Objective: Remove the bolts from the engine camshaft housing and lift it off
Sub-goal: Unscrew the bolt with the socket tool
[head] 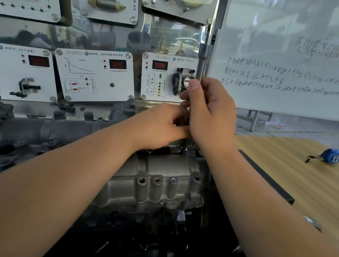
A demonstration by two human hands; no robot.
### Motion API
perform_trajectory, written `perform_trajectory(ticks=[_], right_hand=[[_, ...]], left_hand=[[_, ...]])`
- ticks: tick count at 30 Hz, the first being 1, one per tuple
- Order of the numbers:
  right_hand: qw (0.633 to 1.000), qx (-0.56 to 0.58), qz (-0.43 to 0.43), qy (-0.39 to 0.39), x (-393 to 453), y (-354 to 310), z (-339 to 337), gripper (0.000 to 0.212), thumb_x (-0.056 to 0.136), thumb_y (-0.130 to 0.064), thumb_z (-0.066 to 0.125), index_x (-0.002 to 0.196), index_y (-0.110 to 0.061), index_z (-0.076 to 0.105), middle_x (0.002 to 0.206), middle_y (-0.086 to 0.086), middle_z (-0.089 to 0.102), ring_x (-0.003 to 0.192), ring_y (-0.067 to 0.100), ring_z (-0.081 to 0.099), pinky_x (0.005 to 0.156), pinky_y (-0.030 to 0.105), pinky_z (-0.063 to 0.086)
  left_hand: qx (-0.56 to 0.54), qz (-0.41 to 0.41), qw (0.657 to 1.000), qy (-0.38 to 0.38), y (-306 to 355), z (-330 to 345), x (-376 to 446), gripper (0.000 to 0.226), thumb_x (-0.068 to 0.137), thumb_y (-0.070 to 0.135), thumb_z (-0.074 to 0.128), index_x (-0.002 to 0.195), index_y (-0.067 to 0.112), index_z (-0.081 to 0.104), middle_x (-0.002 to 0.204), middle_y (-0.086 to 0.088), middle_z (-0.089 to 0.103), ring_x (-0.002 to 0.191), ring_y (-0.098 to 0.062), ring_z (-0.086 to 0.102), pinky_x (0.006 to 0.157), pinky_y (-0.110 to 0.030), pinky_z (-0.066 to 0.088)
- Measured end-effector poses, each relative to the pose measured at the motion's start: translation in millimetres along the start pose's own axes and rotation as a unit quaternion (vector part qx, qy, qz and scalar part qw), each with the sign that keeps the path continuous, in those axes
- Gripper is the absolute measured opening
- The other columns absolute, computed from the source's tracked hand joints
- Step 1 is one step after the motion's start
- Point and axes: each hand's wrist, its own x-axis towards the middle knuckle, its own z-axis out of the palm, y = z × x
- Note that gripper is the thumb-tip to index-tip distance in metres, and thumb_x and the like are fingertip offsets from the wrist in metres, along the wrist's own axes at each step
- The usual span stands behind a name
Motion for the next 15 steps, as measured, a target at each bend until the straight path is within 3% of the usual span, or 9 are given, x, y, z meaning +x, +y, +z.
perform_trajectory(ticks=[2,5,8,10,12,15], right_hand=[[1.0,-0.001,0.007,-0.004,0.8,0.6,0.3,0.021,0.102,-0.034,0.046,0.084,-0.031,0.059,0.077,-0.01,0.071,0.073,0.004,0.066,0.065,0.016,0.048],[1.0,0.02,0.016,-0.01,-0.1,0.9,1.8,0.024,0.102,-0.035,0.043,0.09,-0.025,0.061,0.079,-0.004,0.073,0.072,0.008,0.067,0.065,0.024,0.05],[0.999,0.038,0.011,-0.006,-0.6,0.8,0.7,0.012,0.098,-0.041,0.055,0.107,-0.032,0.056,0.082,-0.004,0.074,0.079,0.006,0.07,0.071,0.029,0.055],[0.999,0.033,0.006,0.009,-0.7,1.8,-0.4,0.01,0.095,-0.039,0.061,0.101,-0.037,0.053,0.084,-0.006,0.074,0.082,0.007,0.071,0.074,0.032,0.057],[1.0,0.025,-0.002,0.014,-0.6,1.2,-0.8,0.006,0.097,-0.036,0.059,0.093,-0.037,0.055,0.082,-0.01,0.073,0.079,0.004,0.07,0.07,0.026,0.056],[1.0,0.001,0.001,0.0,0.4,1.1,-0.7,0.019,0.101,-0.033,0.049,0.089,-0.026,0.061,0.079,-0.011,0.071,0.072,0.002,0.066,0.064,0.014,0.047]], left_hand=[[-0.006,-0.003,1.0,-0.01,0.1,-0.3,-1.5,0.005,0.098,0.021,0.061,0.099,0.02,0.067,0.061,0.01,0.065,0.051,-0.002,0.057,0.057,-0.024,0.048],[-0.001,-0.004,1.0,-0.01,0.3,-1.2,-3.3,0.006,0.097,0.02,0.063,0.094,0.016,0.067,0.057,0.008,0.063,0.051,-0.007,0.058,0.06,-0.032,0.05],[0.018,-0.002,1.0,-0.007,2.4,-1.6,-1.4,0.016,0.094,0.025,0.068,0.105,0.014,0.067,0.079,0.006,0.073,0.072,-0.016,0.068,0.076,-0.041,0.056],[0.023,-0.004,1.0,-0.005,3.7,-1.4,-0.4,0.022,0.092,0.027,0.07,0.109,0.014,0.067,0.093,-0.007,0.073,0.086,-0.027,0.069,0.084,-0.052,0.054],[0.014,-0.007,1.0,-0.003,3.3,-1.3,0.1,0.023,0.091,0.029,0.071,0.107,0.012,0.068,0.089,-0.009,0.072,0.081,-0.027,0.069,0.081,-0.049,0.056],[0.001,-0.009,1.0,-0.01,0.4,-1.2,-0.8,0.003,0.094,0.023,0.066,0.094,0.021,0.068,0.064,0.003,0.067,0.056,-0.01,0.061,0.063,-0.031,0.051]])
